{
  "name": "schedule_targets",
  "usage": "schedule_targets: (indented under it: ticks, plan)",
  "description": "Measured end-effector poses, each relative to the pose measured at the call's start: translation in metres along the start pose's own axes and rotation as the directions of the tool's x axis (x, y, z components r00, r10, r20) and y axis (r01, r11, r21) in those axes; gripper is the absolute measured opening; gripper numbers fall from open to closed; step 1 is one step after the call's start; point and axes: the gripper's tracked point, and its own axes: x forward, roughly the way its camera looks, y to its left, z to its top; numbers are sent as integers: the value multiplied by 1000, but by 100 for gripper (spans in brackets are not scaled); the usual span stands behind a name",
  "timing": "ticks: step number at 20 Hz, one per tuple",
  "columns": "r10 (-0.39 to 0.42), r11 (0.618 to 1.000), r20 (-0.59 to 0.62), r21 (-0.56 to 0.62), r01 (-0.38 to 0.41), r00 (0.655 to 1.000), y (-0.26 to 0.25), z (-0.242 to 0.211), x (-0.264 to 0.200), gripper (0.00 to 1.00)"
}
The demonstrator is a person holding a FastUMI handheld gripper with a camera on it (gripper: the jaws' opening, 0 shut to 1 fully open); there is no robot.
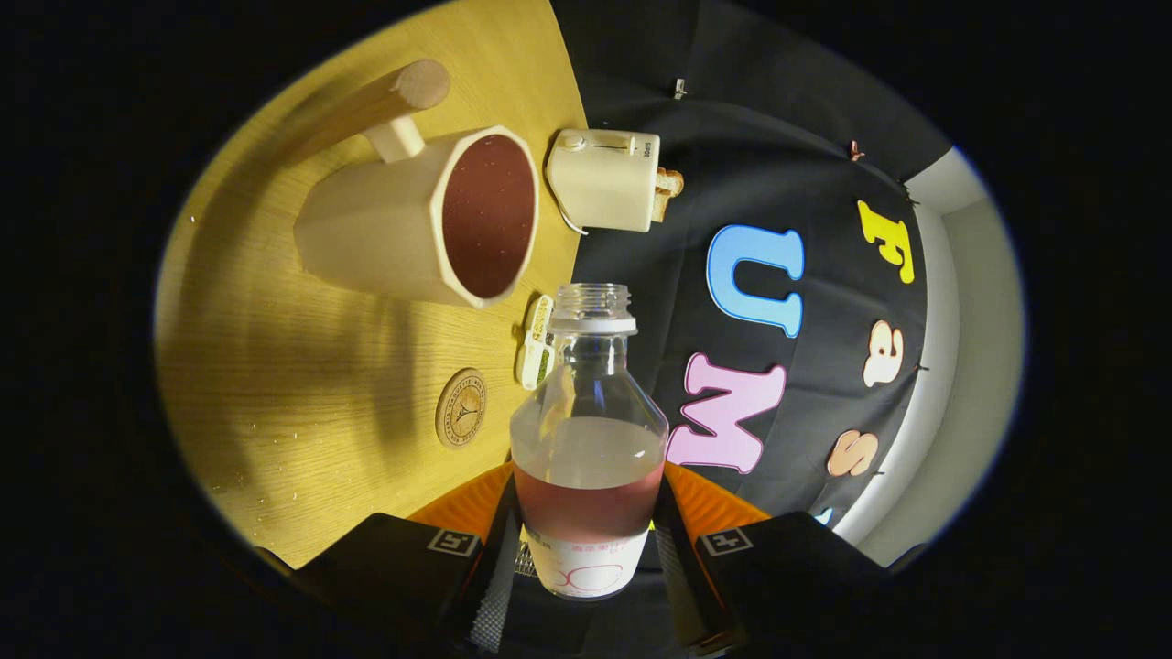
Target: Take the bottle from table, then pour the juice into the cup, finally place the bottle on the coaster
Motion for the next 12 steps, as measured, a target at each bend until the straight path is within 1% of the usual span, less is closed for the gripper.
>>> schedule_targets:
  ticks: [12]
  plan:
    - [-4, 999, 17, -52, 5, 1000, -3, 6, 8, 72]
